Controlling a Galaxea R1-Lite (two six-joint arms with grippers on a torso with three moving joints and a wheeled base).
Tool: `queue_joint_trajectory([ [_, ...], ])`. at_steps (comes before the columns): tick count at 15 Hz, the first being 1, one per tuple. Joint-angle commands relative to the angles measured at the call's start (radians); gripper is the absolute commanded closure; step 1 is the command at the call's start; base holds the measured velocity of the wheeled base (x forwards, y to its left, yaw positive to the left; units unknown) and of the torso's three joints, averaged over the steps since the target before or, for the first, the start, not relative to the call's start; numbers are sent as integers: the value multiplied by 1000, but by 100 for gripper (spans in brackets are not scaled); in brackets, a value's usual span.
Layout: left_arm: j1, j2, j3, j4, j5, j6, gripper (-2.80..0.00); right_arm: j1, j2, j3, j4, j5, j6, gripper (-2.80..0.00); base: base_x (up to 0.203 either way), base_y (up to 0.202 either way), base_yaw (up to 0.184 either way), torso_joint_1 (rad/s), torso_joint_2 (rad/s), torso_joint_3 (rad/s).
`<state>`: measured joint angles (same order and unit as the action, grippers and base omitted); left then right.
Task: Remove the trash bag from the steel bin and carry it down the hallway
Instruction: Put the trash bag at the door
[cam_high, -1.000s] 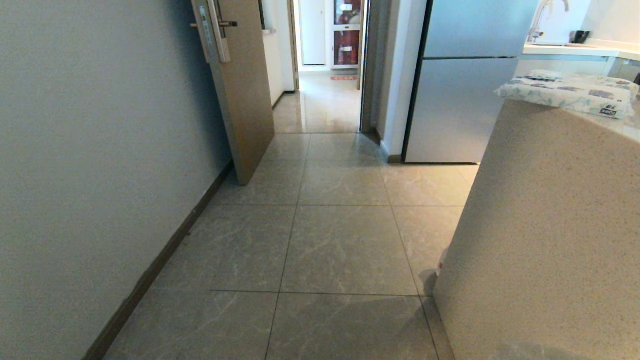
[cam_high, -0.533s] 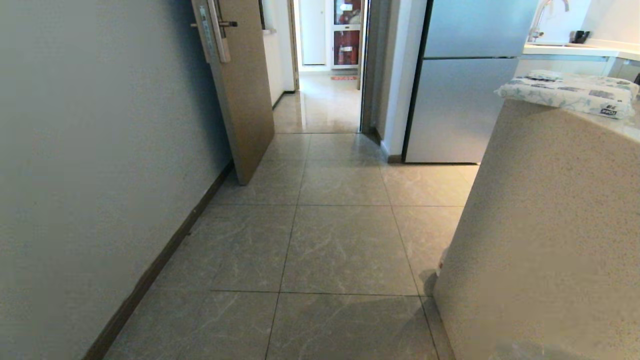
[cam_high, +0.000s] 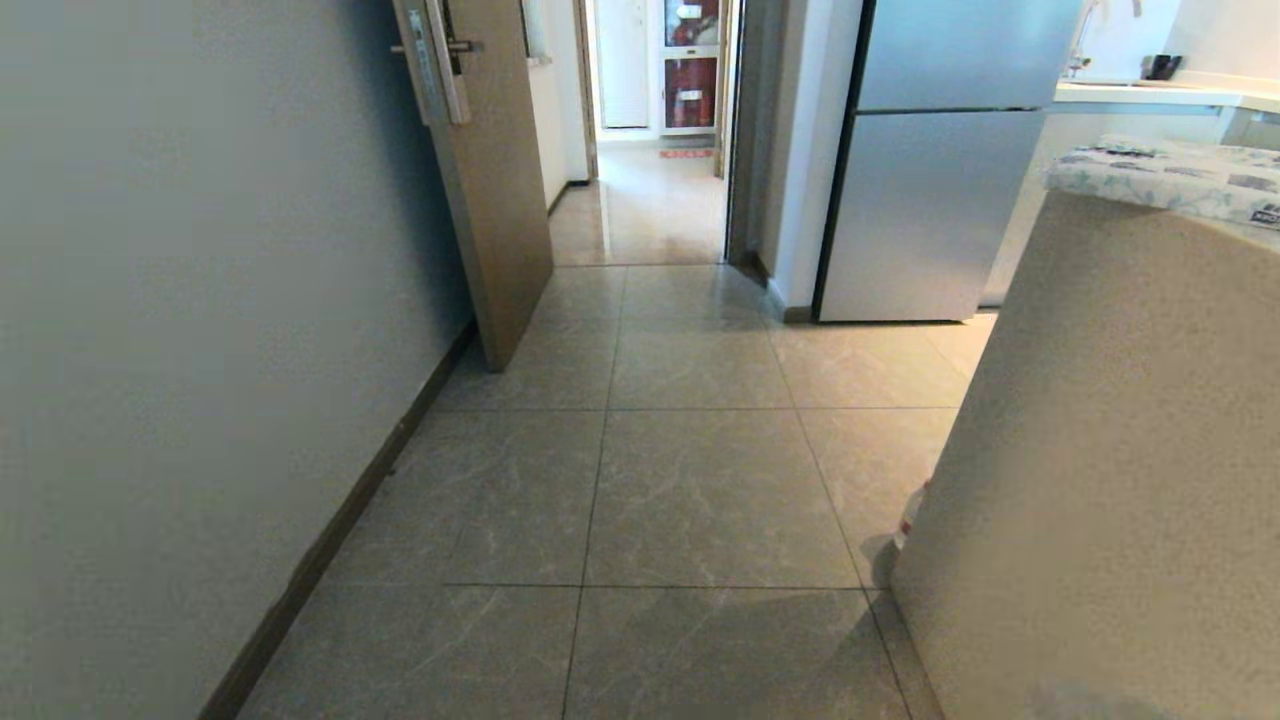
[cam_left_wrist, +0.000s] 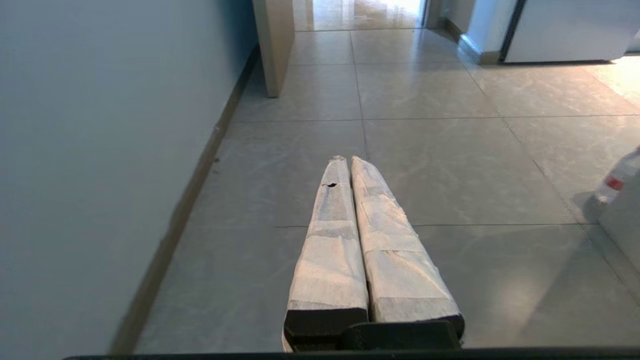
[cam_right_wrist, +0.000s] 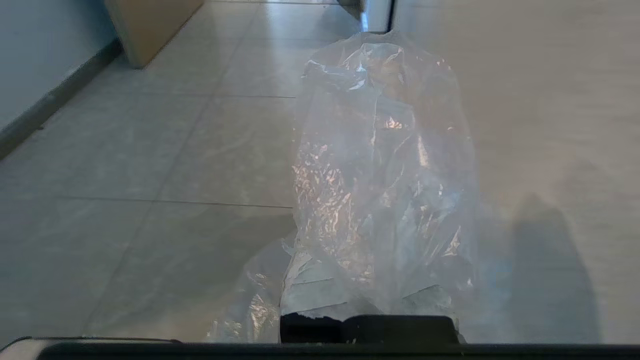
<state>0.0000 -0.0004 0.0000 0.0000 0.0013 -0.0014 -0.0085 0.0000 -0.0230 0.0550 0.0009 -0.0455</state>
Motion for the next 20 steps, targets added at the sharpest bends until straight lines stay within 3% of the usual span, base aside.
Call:
queue_joint_trajectory([
  [1,0,0,0,0,0,0,0,-1,1,0,0,1,0,0,0,166,2,2,3,2],
  [20,0,0,0,0,0,-1,0,0,0,0,0,1,0,0,0,9,0,0,0,1],
])
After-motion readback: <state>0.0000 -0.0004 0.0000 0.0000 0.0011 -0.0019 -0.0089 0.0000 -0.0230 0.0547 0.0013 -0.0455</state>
